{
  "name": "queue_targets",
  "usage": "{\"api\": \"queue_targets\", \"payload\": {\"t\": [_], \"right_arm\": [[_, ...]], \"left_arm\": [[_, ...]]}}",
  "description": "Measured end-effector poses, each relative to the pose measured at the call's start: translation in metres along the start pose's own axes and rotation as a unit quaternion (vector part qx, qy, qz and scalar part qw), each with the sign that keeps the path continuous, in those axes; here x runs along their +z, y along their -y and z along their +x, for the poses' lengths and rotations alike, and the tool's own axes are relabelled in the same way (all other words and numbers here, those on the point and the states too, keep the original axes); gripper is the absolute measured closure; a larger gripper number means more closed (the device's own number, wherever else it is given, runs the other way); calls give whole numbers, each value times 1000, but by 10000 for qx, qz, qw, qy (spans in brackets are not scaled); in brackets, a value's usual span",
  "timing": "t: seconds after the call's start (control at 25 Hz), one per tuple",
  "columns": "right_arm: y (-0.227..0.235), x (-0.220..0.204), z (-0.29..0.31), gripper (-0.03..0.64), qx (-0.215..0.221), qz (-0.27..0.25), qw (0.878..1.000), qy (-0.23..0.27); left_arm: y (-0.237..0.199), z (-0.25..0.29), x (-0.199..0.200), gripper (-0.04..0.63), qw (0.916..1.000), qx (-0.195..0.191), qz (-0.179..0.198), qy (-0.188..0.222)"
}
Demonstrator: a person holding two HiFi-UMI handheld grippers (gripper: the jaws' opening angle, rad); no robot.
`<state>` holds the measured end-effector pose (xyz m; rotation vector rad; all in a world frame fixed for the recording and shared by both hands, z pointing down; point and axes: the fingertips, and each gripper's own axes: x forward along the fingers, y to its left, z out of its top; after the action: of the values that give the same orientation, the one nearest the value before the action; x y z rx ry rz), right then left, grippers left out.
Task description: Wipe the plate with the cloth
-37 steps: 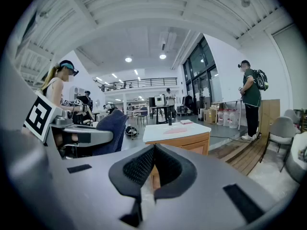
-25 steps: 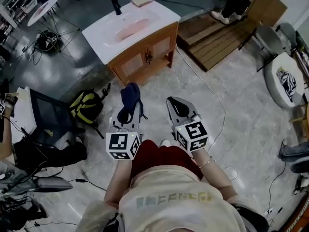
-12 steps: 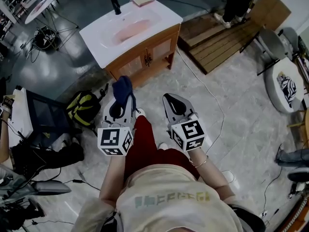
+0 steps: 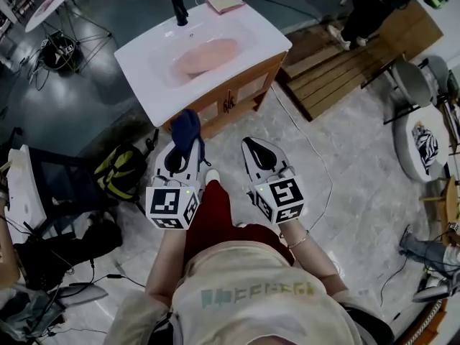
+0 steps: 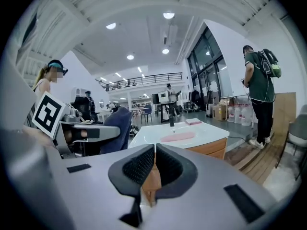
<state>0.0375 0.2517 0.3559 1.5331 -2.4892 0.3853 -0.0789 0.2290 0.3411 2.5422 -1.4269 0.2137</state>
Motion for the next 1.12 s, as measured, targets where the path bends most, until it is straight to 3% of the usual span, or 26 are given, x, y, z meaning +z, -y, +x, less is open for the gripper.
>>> {"api": "queue_targets", "payload": {"t": [0.56, 1.12], "right_arm": [[33, 36, 137, 578, -268, -122, 9994, -204], [76, 49, 184, 578, -509, -963, 9918, -665]], "left_arm": [[-98, 94, 28, 515, 9996, -271, -46, -50], [-129, 146, 40, 515, 9994, -332, -30, -120]]}}
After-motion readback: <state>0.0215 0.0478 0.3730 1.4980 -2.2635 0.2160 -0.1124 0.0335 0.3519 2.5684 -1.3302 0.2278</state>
